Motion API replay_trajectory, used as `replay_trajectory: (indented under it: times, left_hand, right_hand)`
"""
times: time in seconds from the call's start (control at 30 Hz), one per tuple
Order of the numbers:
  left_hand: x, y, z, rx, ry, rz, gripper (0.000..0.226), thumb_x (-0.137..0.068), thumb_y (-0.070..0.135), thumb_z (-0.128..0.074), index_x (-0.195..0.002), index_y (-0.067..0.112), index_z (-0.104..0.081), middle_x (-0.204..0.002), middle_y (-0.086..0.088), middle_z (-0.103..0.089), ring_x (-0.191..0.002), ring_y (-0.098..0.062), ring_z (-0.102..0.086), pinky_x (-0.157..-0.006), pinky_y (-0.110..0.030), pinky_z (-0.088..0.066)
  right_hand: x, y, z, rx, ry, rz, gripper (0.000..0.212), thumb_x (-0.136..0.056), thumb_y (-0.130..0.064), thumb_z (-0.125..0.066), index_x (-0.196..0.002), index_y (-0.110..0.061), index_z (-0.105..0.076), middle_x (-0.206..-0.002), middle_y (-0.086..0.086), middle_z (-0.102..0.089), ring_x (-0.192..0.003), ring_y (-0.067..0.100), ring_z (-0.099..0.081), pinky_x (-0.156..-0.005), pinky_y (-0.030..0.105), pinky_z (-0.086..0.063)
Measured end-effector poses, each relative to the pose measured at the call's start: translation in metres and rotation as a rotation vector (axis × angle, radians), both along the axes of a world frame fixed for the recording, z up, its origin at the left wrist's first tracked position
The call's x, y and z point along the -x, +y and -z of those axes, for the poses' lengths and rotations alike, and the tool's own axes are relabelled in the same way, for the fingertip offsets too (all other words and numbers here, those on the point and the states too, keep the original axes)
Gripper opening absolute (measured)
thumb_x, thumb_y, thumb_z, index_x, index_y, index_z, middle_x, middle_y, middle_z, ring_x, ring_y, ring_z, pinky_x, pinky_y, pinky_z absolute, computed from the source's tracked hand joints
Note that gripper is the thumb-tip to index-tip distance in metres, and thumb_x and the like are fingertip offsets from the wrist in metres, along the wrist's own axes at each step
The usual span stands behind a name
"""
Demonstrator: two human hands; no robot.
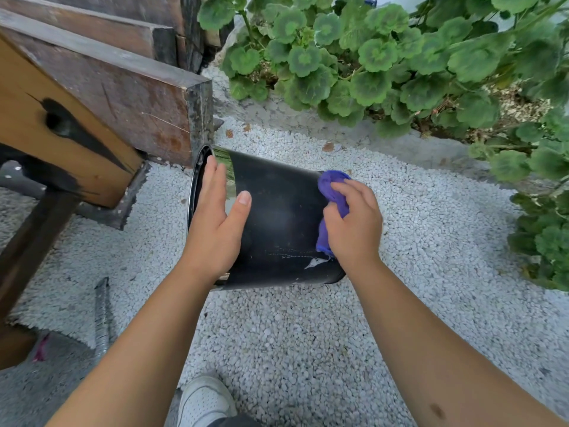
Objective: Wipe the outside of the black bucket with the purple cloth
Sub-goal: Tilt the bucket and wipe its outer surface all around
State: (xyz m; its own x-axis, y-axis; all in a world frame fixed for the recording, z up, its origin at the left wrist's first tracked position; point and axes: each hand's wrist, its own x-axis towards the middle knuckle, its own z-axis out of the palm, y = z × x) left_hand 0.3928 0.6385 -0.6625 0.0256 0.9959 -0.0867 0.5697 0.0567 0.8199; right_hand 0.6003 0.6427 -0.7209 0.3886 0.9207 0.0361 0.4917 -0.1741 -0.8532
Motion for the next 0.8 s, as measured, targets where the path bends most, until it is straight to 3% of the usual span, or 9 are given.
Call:
replay_trajectory:
  times: [0.07,0.13,0.23,0.33,0.4,0.5,0.57,0.67,0.8]
  left_hand:
    - [0.0,0.003,0.0,0.006,-0.019,-0.013,0.072,-0.096,0.051,-0.033,-0.158,0.023,-0.011,-0.164,0.019,0.003,-0.133,0.029,0.004,-0.099,0.009,-0.002]
    - [-0.001,0.003,0.0,-0.002,-0.02,-0.009,0.072,-0.096,0.051,-0.033,-0.158,0.021,-0.013,-0.164,0.017,0.002,-0.132,0.03,0.004,-0.101,0.007,-0.003]
    - [-0.004,0.0,0.0,-0.047,-0.016,0.028,0.073,-0.093,0.056,-0.035,-0.156,0.021,-0.022,-0.165,0.012,0.0,-0.133,0.029,0.003,-0.102,0.006,-0.004]
    - [-0.008,-0.001,0.0,-0.104,-0.03,0.075,0.066,-0.092,0.058,-0.035,-0.147,0.022,-0.044,-0.166,0.004,-0.002,-0.136,0.027,-0.001,-0.1,0.006,-0.01]
    - [-0.009,-0.001,0.0,-0.133,-0.04,0.072,0.059,-0.094,0.056,-0.035,-0.137,0.022,-0.057,-0.166,-0.001,-0.003,-0.136,0.026,-0.003,-0.1,0.005,-0.012]
    - [-0.011,-0.001,-0.001,-0.146,-0.067,0.074,0.054,-0.096,0.055,-0.033,-0.127,0.023,-0.064,-0.166,-0.005,-0.004,-0.138,0.024,-0.001,-0.101,0.004,-0.013]
    - [-0.012,0.0,-0.001,-0.14,-0.079,0.091,0.047,-0.095,0.055,-0.035,-0.12,0.029,-0.065,-0.166,-0.007,-0.006,-0.139,0.023,0.0,-0.103,0.002,-0.013]
    - [-0.013,0.001,0.0,-0.099,-0.095,0.063,0.024,-0.093,0.048,-0.046,-0.093,0.035,-0.066,-0.164,0.006,-0.003,-0.144,0.015,-0.003,-0.109,-0.005,-0.016]
    - [-0.009,0.002,0.003,-0.102,-0.041,0.034,0.027,-0.097,0.02,-0.057,-0.07,0.02,-0.057,-0.165,0.002,-0.007,-0.149,0.001,-0.01,-0.113,-0.013,-0.018]
  right_hand:
    - [0.017,0.004,-0.026,-0.068,0.201,-0.031,0.033,-0.076,-0.026,-0.056,-0.104,-0.041,-0.067,-0.12,-0.017,-0.056,-0.109,-0.005,-0.053,-0.097,0.013,-0.04]
    - [0.028,0.011,-0.047,-0.045,0.502,0.006,0.032,-0.075,-0.025,-0.059,-0.099,-0.045,-0.065,-0.113,-0.018,-0.062,-0.101,-0.003,-0.061,-0.087,0.018,-0.049]
    - [0.038,0.019,-0.062,0.111,1.095,0.097,0.02,-0.074,-0.019,-0.062,-0.093,-0.018,-0.067,-0.091,0.001,-0.069,-0.082,0.018,-0.066,-0.072,0.03,-0.052]
    - [0.043,0.018,-0.068,0.265,1.396,0.116,0.031,-0.08,-0.021,-0.064,-0.107,-0.007,-0.061,-0.099,0.017,-0.063,-0.089,0.03,-0.062,-0.083,0.041,-0.052]
    - [0.043,0.015,-0.066,0.277,1.431,0.062,0.032,-0.088,-0.021,-0.06,-0.116,-0.005,-0.062,-0.108,0.018,-0.066,-0.098,0.032,-0.065,-0.093,0.046,-0.051]
    - [0.039,0.014,-0.062,0.229,1.462,-0.059,0.015,-0.093,-0.015,-0.057,-0.097,-0.014,-0.071,-0.1,0.011,-0.072,-0.096,0.029,-0.068,-0.09,0.044,-0.053]
    - [0.039,0.013,-0.06,0.203,1.486,-0.157,0.019,-0.094,-0.014,-0.057,-0.09,-0.017,-0.075,-0.097,0.01,-0.073,-0.093,0.027,-0.069,-0.086,0.042,-0.055]
    - [0.039,0.016,-0.058,0.168,1.392,-0.275,0.021,-0.097,-0.014,-0.053,-0.096,-0.014,-0.075,-0.102,0.013,-0.074,-0.094,0.026,-0.071,-0.078,0.039,-0.057]
    - [0.031,0.023,-0.053,0.148,1.191,-0.257,0.015,-0.094,-0.016,-0.053,-0.104,-0.02,-0.064,-0.105,0.013,-0.07,-0.093,0.027,-0.068,-0.078,0.042,-0.057]
